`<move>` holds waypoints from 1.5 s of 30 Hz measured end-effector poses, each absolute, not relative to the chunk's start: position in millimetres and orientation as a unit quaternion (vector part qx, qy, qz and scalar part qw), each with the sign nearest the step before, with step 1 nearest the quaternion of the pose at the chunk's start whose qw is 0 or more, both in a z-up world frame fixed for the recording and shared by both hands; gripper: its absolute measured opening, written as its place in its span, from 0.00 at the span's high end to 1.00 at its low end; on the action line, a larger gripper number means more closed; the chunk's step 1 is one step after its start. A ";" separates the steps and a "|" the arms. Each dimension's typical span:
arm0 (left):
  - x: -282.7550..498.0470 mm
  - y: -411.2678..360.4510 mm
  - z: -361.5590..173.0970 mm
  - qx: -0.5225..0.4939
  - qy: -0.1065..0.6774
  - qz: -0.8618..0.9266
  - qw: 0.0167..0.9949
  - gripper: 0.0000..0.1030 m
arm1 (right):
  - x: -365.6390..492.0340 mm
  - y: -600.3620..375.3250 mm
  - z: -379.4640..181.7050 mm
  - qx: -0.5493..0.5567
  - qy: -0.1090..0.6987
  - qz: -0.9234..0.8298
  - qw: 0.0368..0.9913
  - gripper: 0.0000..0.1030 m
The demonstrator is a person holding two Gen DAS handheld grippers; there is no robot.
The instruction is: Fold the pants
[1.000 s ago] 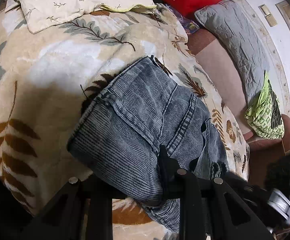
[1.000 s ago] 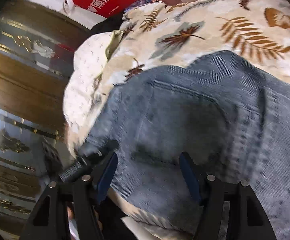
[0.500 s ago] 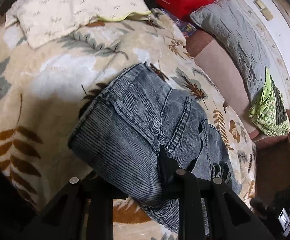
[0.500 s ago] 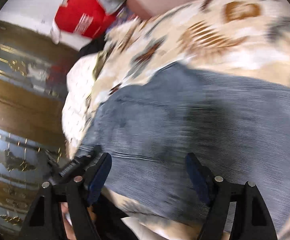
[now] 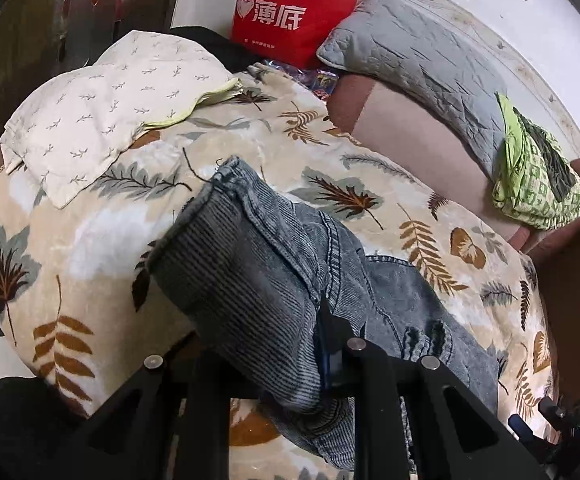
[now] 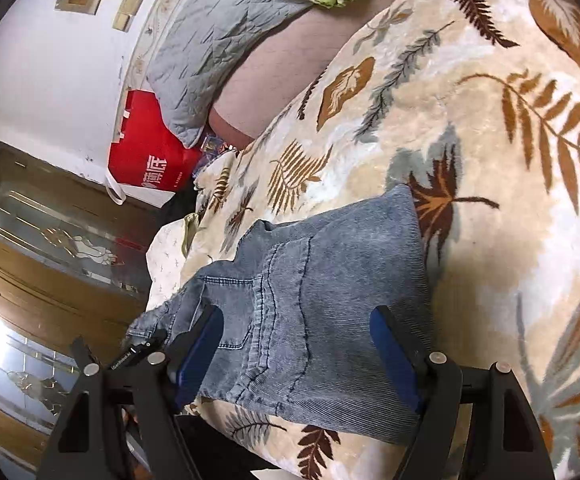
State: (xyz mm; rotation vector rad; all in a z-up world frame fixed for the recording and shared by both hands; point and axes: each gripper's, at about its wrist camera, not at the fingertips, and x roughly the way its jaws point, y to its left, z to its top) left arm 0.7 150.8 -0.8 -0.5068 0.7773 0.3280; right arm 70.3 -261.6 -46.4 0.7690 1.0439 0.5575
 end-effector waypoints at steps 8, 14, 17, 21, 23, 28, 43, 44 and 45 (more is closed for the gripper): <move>0.9 163.9 -10.4 -0.285 0.387 0.155 0.863 0.81 | 66.1 -238.8 -39.5 0.335 0.486 0.293 0.752 0.24; 13.0 134.1 15.7 -0.247 0.374 0.149 0.882 0.81 | 60.0 -284.6 -51.5 0.392 0.466 0.240 0.756 0.24; 16.3 82.2 39.2 -0.148 0.348 0.135 0.916 0.81 | 53.0 -310.2 -55.3 0.416 0.450 0.221 0.759 0.24; 14.5 -22.0 44.4 0.008 0.327 0.066 0.942 0.81 | 42.8 -345.0 -58.4 0.451 0.423 0.201 0.760 0.24; 13.9 -65.7 31.0 0.058 0.336 0.028 0.940 0.81 | 38.4 -362.7 -59.4 0.472 0.409 0.192 0.757 0.24; 27.9 -165.8 -64.9 0.202 0.473 -0.072 0.855 0.75 | 33.9 -380.8 -59.4 0.489 0.397 0.183 0.755 0.24; -10.6 -8.4 39.4 -0.006 0.369 -0.035 0.929 0.25 | 34.1 -323.8 -24.1 0.423 0.415 0.258 0.763 0.24; -4.6 4.6 35.2 -0.018 0.382 -0.024 0.924 0.25 | 33.5 -310.6 -16.6 0.410 0.416 0.271 0.765 0.24; -6.3 9.3 30.7 -0.028 0.386 -0.022 0.922 0.25 | 33.7 -295.8 -11.3 0.403 0.420 0.287 0.761 0.24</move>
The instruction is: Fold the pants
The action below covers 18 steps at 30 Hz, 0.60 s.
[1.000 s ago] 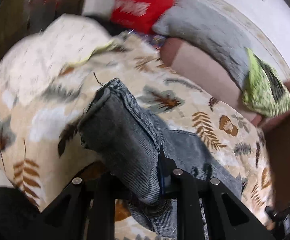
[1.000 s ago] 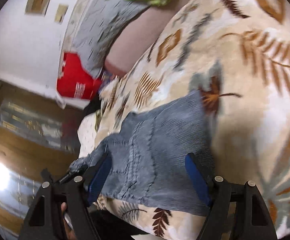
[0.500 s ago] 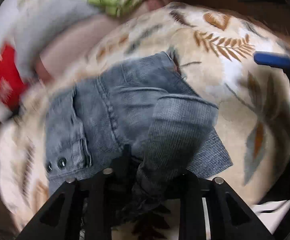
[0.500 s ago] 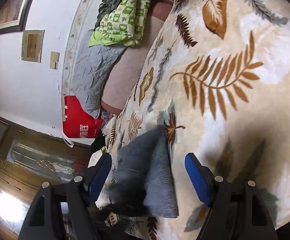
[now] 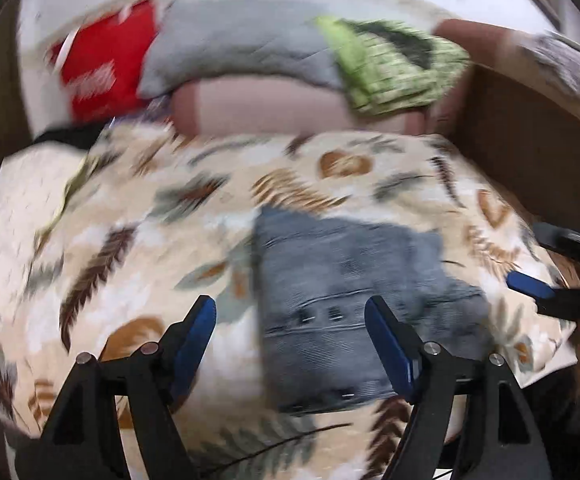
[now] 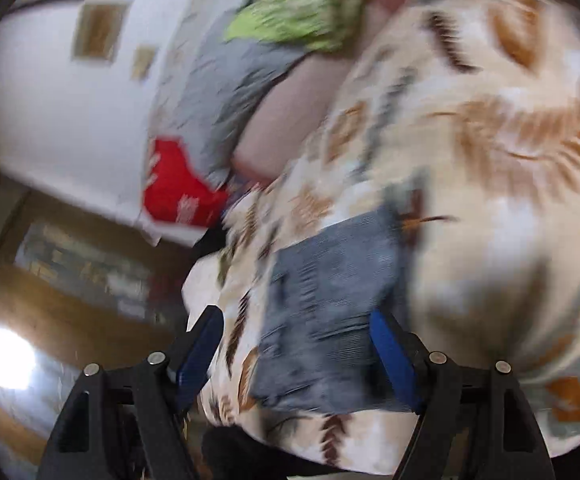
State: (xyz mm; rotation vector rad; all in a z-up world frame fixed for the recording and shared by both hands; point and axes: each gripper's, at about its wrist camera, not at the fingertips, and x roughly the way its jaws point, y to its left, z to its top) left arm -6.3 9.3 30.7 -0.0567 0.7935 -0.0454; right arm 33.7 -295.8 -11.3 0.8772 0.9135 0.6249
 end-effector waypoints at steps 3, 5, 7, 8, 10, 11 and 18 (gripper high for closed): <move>-1.2 15.6 18.4 -0.052 0.401 -0.026 0.914 0.25 | 35.5 -263.7 -16.8 0.397 0.445 0.311 0.740 0.24; 0.1 12.5 8.8 -0.062 0.406 -0.040 0.911 0.25 | 31.3 -252.9 -34.4 0.385 0.481 0.289 0.733 0.24; 7.1 11.2 -4.4 -0.068 0.426 -0.047 0.901 0.25 | 21.8 -254.1 -65.3 0.378 0.520 0.249 0.724 0.24; 11.9 8.0 -14.2 -0.060 0.442 -0.048 0.894 0.25 | 17.4 -257.9 -83.7 0.381 0.543 0.224 0.714 0.24; 17.0 3.4 -30.9 -0.044 0.468 -0.050 0.881 0.25 | 8.8 -274.2 -101.2 0.438 0.532 0.218 0.691 0.30; 15.3 4.6 -31.3 -0.046 0.465 -0.048 0.883 0.25 | 7.7 -279.2 -95.8 0.446 0.529 0.213 0.690 0.30; 12.9 13.6 -31.6 -0.075 0.452 -0.038 0.888 0.24 | 19.2 -275.0 -49.1 0.427 0.513 0.221 0.711 0.29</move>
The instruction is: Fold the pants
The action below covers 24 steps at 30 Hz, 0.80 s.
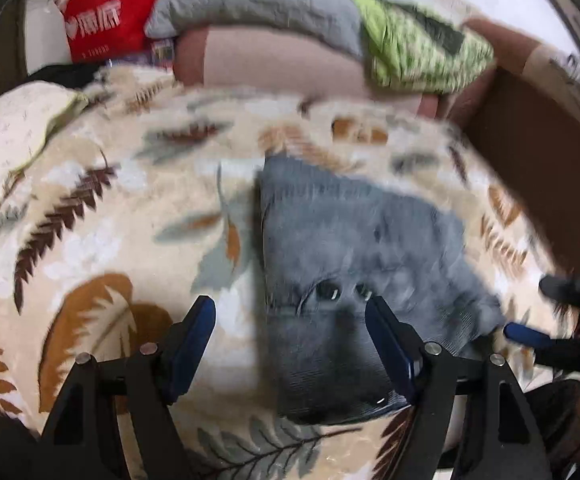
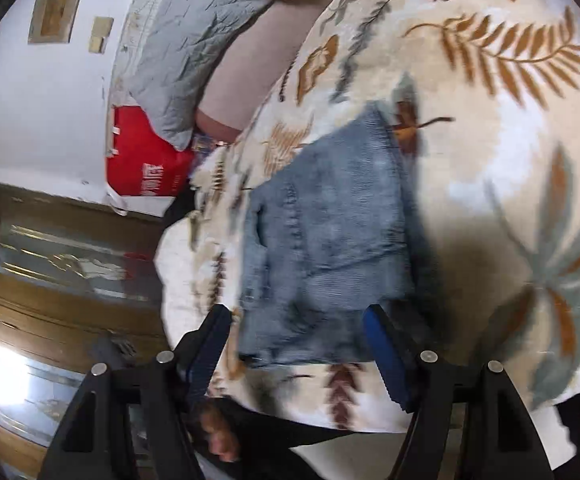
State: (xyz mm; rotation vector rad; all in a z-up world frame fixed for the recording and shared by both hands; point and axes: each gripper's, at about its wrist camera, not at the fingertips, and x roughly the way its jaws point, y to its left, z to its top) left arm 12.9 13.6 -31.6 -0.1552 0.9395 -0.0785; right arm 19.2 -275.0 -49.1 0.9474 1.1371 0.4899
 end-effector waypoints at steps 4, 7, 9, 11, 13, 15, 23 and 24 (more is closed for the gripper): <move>11.2 15.9 -49.3 -0.085 0.453 -0.033 0.887 0.23 | 29.4 -268.3 -78.4 0.474 0.544 0.178 0.669 0.29; 12.4 16.5 -49.0 -0.082 0.454 -0.037 0.886 0.22 | 27.7 -265.6 -95.3 0.506 0.550 0.150 0.647 0.29; 11.7 15.7 -50.3 -0.079 0.449 -0.037 0.889 0.22 | 29.4 -268.0 -97.5 0.517 0.543 0.138 0.647 0.30; 10.7 15.5 -51.0 -0.079 0.447 -0.037 0.890 0.22 | 34.2 -272.3 -96.5 0.514 0.535 0.125 0.658 0.38; 10.7 17.3 -51.9 -0.081 0.447 -0.037 0.890 0.21 | 38.3 -267.8 -93.0 0.491 0.540 0.129 0.671 0.78; 11.1 20.0 -51.2 -0.087 0.449 -0.040 0.888 0.21 | 36.3 -264.3 -80.0 0.461 0.534 0.127 0.698 0.92; 3.3 19.6 -6.5 -0.101 0.401 -0.030 0.910 0.19 | 2.2 -264.3 -43.3 0.353 0.507 0.114 0.778 0.94; 7.3 6.6 -8.6 -0.074 0.409 -0.038 0.909 0.18 | 1.4 -268.3 -58.4 0.352 0.520 0.101 0.772 0.93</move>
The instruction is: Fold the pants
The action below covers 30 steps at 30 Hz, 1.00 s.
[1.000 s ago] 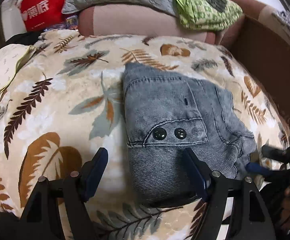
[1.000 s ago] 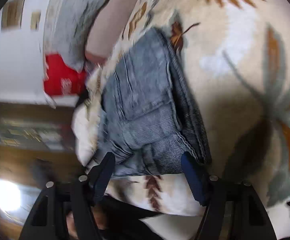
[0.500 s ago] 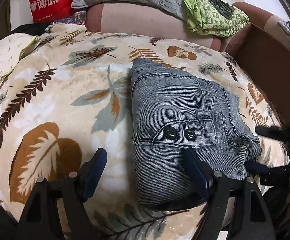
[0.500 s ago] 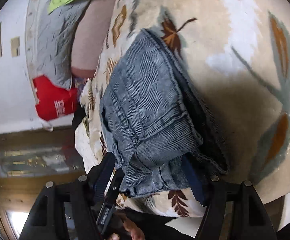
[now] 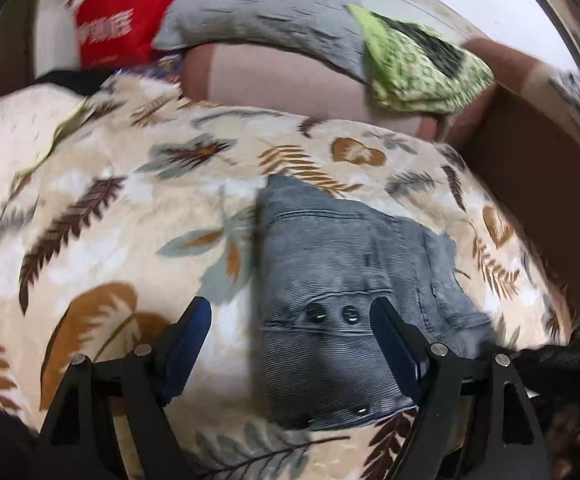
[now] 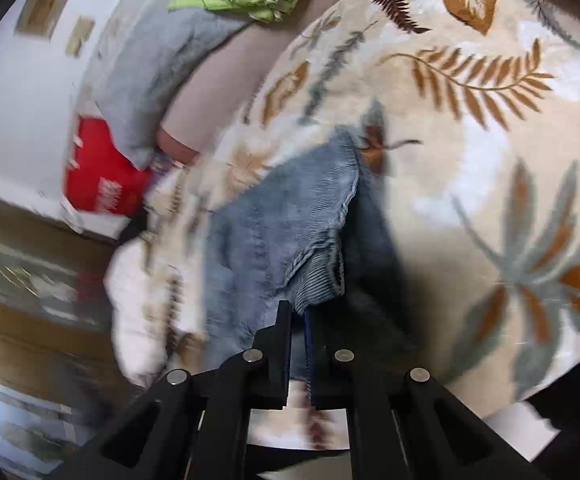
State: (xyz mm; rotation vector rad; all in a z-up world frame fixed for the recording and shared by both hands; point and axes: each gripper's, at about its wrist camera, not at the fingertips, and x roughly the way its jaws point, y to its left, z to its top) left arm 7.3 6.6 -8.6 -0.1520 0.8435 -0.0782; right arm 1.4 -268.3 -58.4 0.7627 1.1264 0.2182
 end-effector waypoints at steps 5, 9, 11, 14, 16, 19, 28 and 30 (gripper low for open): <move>11.8 -27.7 -46.4 0.033 0.448 -0.028 0.893 0.16 | -2.6 -273.9 -80.5 0.384 0.534 0.115 0.745 0.89; 12.5 -19.9 -48.9 0.010 0.455 -0.037 0.890 0.16 | -4.1 -282.4 -33.5 0.363 0.487 0.114 0.786 0.90; 11.8 -17.4 -50.4 0.002 0.454 -0.040 0.890 0.16 | 0.9 -278.6 -12.9 0.358 0.466 0.125 0.799 0.90; 12.3 -15.8 -52.8 -0.002 0.452 -0.042 0.891 0.16 | 18.3 -257.1 -1.8 0.347 0.465 0.156 0.800 0.89; 11.4 -17.1 -51.9 -0.002 0.451 -0.043 0.891 0.16 | 33.2 -239.4 -13.5 0.343 0.485 0.172 0.786 0.86; 10.8 -16.6 -50.9 -0.004 0.453 -0.047 0.890 0.16 | 42.5 -223.4 -62.3 0.302 0.559 0.143 0.759 0.70; 14.2 2.7 -36.6 -0.031 0.445 -0.022 0.895 0.16 | 36.0 -229.2 -65.1 0.267 0.584 0.160 0.750 0.70; 15.5 -3.2 -54.0 -0.013 0.463 -0.025 0.886 0.16 | 43.6 -224.4 -51.5 0.248 0.585 0.159 0.756 0.70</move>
